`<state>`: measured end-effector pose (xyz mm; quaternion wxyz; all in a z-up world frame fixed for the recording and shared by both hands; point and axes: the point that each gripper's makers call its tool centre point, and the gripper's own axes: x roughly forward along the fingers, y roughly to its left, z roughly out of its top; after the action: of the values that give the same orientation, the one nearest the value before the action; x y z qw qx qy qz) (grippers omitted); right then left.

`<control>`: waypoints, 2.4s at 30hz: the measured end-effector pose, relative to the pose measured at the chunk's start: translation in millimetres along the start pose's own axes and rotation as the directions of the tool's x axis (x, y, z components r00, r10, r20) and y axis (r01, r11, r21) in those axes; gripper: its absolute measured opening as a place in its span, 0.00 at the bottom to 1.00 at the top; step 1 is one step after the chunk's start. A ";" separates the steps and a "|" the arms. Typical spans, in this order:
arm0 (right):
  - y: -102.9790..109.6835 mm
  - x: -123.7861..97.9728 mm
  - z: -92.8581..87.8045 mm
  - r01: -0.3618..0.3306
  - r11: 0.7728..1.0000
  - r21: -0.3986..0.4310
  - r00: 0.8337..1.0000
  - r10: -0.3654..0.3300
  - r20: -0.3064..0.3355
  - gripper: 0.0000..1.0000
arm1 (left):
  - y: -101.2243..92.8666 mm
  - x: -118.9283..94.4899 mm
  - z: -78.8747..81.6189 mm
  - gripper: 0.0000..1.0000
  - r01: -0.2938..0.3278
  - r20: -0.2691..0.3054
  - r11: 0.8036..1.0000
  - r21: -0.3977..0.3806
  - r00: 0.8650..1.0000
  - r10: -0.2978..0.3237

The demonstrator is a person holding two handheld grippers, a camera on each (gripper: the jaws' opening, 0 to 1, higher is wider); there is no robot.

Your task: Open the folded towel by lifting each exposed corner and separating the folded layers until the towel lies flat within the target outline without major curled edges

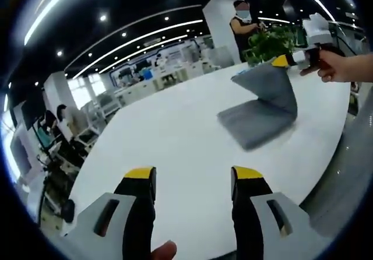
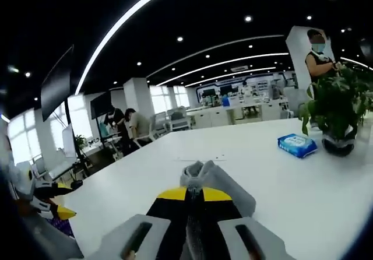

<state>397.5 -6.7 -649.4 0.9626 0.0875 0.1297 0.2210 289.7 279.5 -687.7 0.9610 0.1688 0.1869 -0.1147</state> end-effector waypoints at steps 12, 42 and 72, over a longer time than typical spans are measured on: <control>-21.0 -18.7 -5.6 0.057 0.998 0.018 0.998 -0.057 0.004 0.03 | -4.0 -0.2 -3.0 0.50 0.008 -0.025 1.000 0.029 1.000 -0.008; -94.0 -59.8 -49.0 0.233 0.972 0.011 0.970 -0.231 -0.073 0.04 | -9.4 1.0 -6.2 0.45 0.021 -0.053 0.998 0.067 0.998 -0.017; -134.6 -64.7 -76.8 0.351 0.928 -0.124 0.902 -0.370 -0.220 0.22 | -69.7 74.1 66.0 0.43 0.203 0.066 0.979 0.033 0.977 -0.205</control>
<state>373.3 -146.5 -739.1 0.9668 -0.0044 0.2498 0.0530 358.0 179.7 -679.2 0.9477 0.1572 0.1686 -0.2207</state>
